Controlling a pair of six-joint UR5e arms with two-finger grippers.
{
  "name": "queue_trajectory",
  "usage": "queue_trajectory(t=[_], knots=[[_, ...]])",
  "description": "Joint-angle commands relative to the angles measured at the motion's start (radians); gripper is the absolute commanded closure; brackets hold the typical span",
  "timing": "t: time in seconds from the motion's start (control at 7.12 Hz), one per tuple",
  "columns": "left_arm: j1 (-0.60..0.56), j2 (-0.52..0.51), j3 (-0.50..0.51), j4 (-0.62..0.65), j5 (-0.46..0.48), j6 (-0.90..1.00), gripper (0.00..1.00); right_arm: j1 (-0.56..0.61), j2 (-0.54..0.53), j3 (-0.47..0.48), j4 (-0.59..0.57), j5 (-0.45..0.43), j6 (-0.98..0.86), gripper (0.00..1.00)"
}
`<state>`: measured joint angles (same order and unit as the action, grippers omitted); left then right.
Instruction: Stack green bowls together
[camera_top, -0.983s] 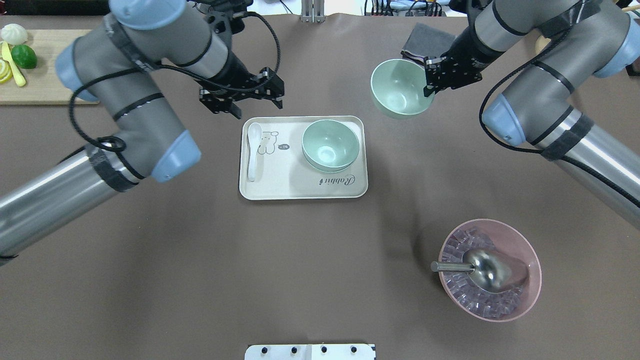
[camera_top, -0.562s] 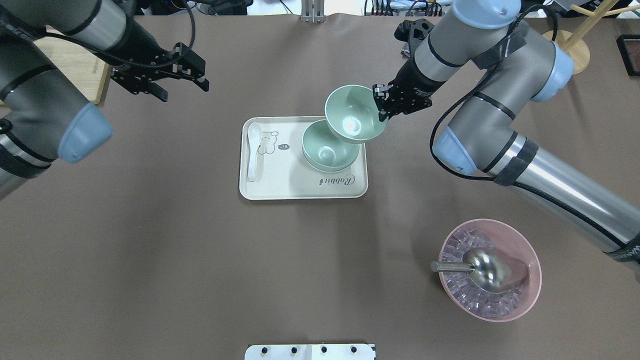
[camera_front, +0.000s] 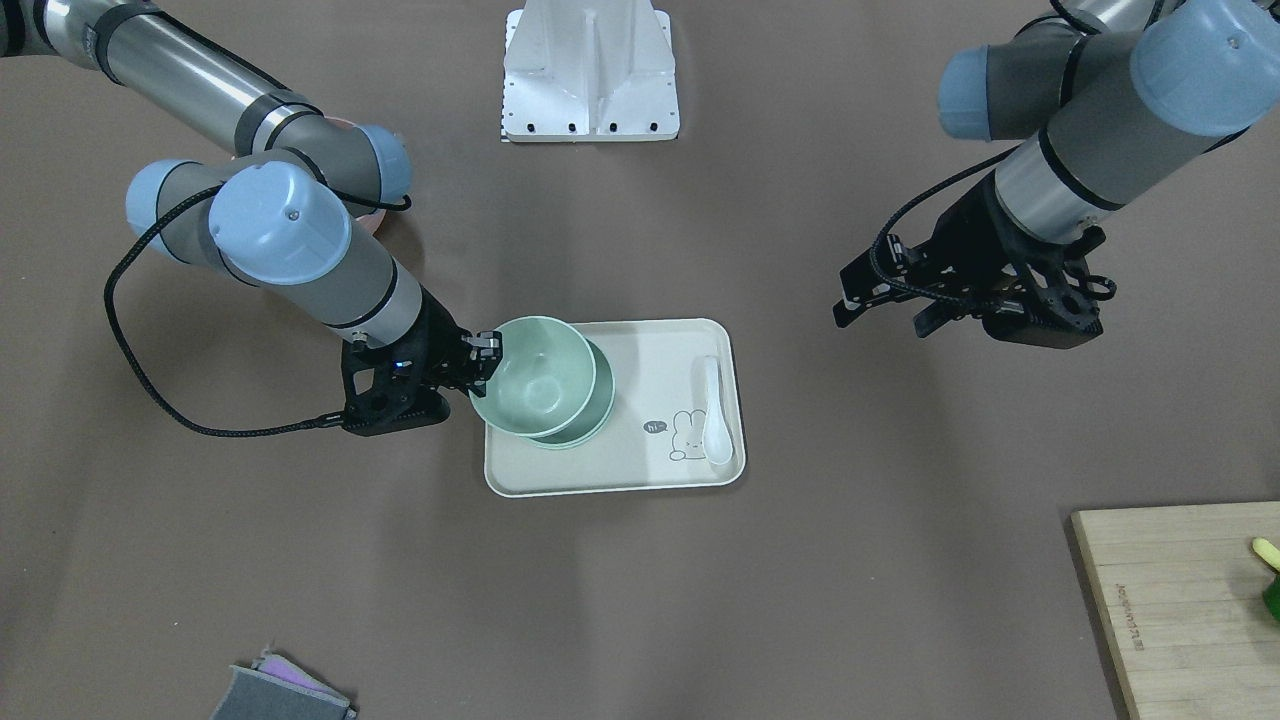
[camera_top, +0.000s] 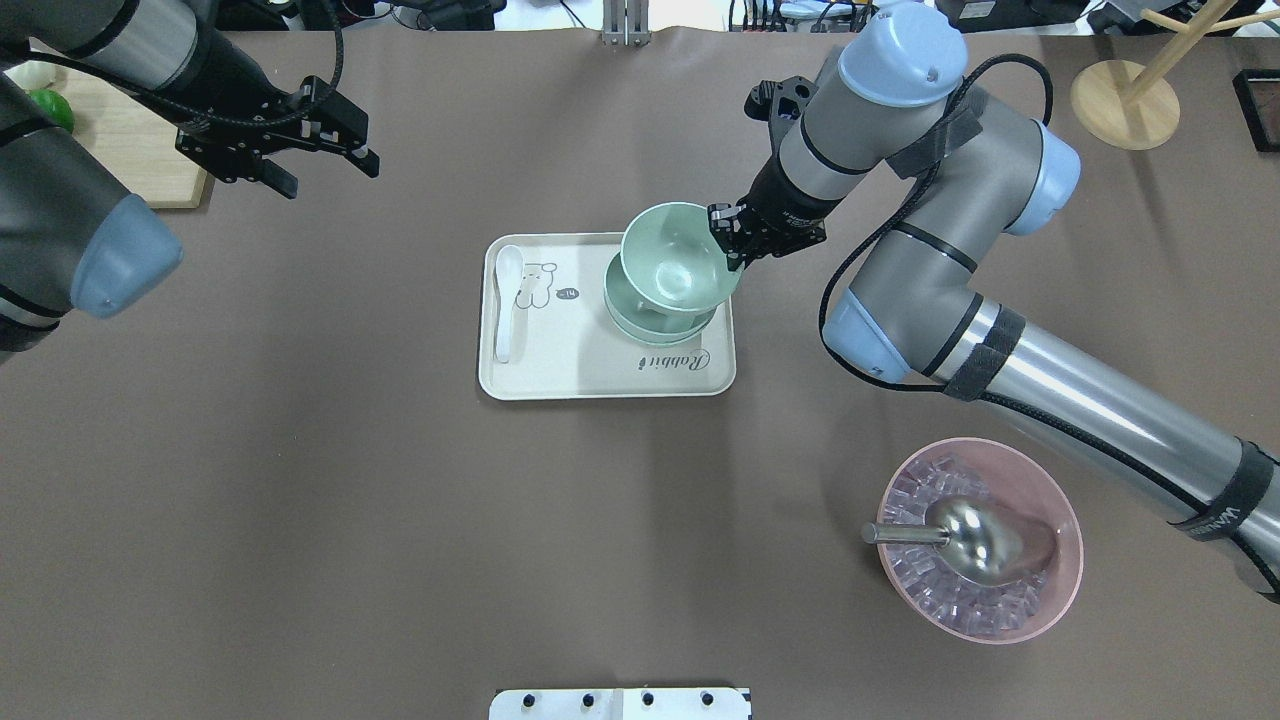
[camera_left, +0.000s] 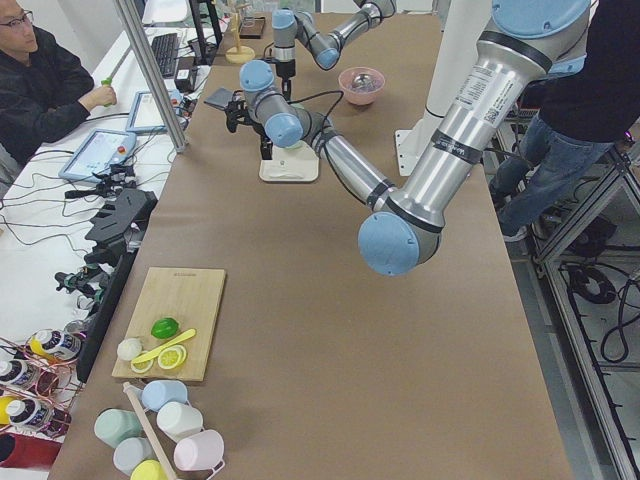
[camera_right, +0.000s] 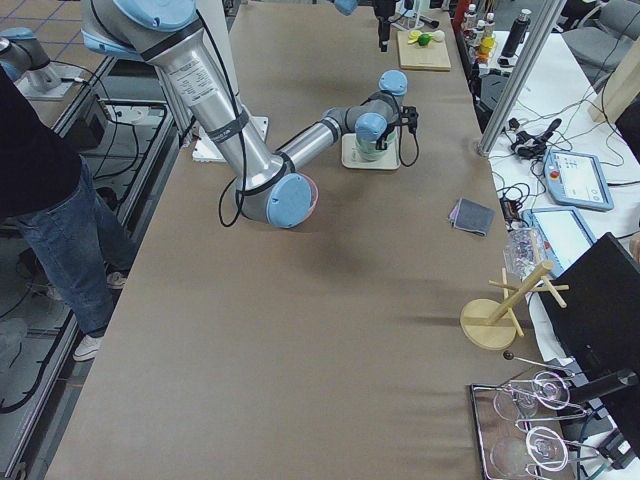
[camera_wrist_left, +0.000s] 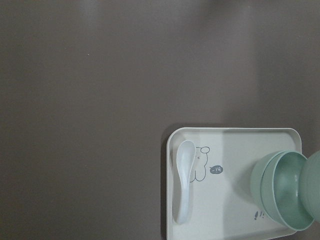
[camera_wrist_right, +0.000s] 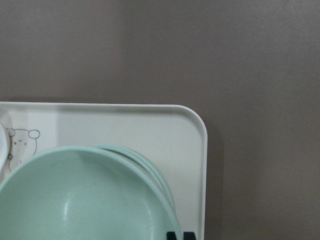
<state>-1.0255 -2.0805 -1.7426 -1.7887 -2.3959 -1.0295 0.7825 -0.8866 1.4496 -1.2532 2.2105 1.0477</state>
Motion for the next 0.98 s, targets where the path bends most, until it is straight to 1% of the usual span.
queue_trajectory(t=[0.0,0.14,0.28,0.42,0.56,0.84], knots=[[-0.001,0.003,0.002,0.000,0.001,0.000,0.02,-0.009,0.001,-0.009,0.000,-0.014,0.000,1.00],[0.001,0.002,0.002,0.000,0.001,0.000,0.02,-0.011,0.004,-0.015,0.001,-0.017,0.000,1.00],[0.001,0.003,0.002,0.000,0.001,0.000,0.02,-0.011,0.008,-0.017,0.001,-0.017,0.000,0.74],[-0.001,0.003,0.002,0.000,0.000,0.000,0.02,-0.012,0.011,-0.017,0.001,-0.022,0.002,0.02],[-0.001,0.005,0.002,-0.001,0.000,0.000,0.02,-0.022,0.017,-0.017,0.001,-0.050,0.046,0.01],[-0.001,0.005,0.003,-0.001,0.000,0.002,0.02,-0.025,0.034,-0.015,0.001,-0.060,0.064,0.00]])
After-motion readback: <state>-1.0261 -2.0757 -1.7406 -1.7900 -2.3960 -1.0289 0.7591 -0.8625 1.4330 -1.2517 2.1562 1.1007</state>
